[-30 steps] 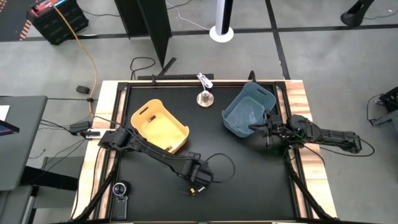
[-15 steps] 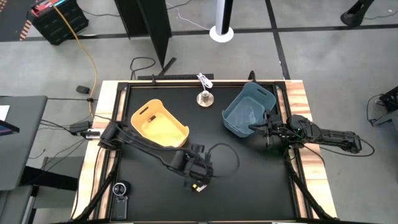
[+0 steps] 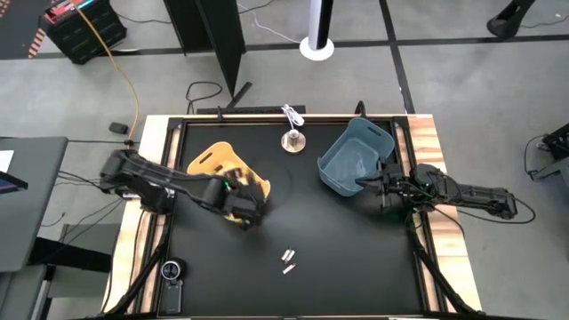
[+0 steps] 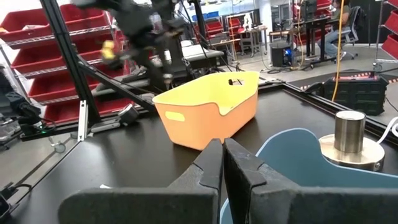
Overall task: Sort batteries
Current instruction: Put the black battery into the yellow bin, then put the silver battery into the blue bin
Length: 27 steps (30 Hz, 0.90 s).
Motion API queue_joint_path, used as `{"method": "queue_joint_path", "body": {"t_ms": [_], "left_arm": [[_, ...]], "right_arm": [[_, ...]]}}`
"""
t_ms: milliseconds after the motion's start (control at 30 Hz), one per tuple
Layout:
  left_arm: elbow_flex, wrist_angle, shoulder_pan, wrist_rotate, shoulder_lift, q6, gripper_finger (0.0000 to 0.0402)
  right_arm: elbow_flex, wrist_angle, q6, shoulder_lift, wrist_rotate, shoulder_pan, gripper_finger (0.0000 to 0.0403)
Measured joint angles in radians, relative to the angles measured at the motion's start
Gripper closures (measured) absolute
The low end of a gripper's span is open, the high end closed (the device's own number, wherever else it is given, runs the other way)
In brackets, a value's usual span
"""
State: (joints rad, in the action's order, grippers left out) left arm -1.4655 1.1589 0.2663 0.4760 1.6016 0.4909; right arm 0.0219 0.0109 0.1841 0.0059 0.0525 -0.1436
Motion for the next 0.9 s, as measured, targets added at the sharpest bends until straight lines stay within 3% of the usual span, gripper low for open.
{"method": "queue_joint_path", "body": {"t_ms": [267,633,900], "left_arm": [[0.31,-0.086,-0.134,-0.035,-0.212,0.229,0.0363],[0.5,-0.215,-0.341,-0.143,-0.263,0.195,0.0362],[0.5,-0.237,-0.401,-0.142,-0.263,0.129,0.0269]], "right_arm": [[0.0,0.0,0.0,0.0,0.0,0.0,0.0368],[0.0,-0.001,-0.005,0.0,0.0,0.0,0.0368],[0.001,-0.014,-0.008,0.0,0.0,0.0,0.0368]]}}
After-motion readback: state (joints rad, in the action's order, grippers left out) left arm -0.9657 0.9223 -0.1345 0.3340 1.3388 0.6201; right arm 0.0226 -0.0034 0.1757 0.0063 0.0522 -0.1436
